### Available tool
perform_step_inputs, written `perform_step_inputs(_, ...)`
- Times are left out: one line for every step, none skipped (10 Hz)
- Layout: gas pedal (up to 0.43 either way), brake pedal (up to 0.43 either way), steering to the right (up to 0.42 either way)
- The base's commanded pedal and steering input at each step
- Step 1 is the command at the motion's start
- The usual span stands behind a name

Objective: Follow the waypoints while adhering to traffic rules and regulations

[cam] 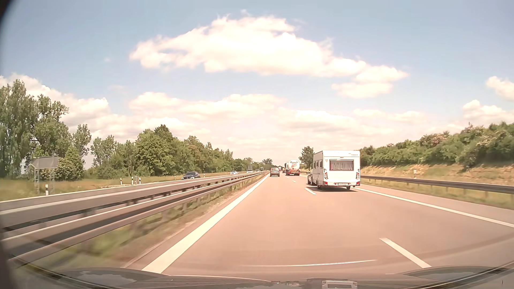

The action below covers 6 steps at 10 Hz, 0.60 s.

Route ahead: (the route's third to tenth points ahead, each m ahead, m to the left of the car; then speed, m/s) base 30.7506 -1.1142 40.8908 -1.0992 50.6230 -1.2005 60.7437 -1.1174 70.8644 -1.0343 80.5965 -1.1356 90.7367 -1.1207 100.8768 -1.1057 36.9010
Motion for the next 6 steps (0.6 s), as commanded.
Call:
perform_step_inputs(0.390, 0.012, -0.003)
perform_step_inputs(0.390, 0.012, -0.003)
perform_step_inputs(0.390, 0.012, -0.003)
perform_step_inputs(0.390, 0.012, -0.003)
perform_step_inputs(0.390, 0.012, -0.003)
perform_step_inputs(0.390, 0.012, -0.003)
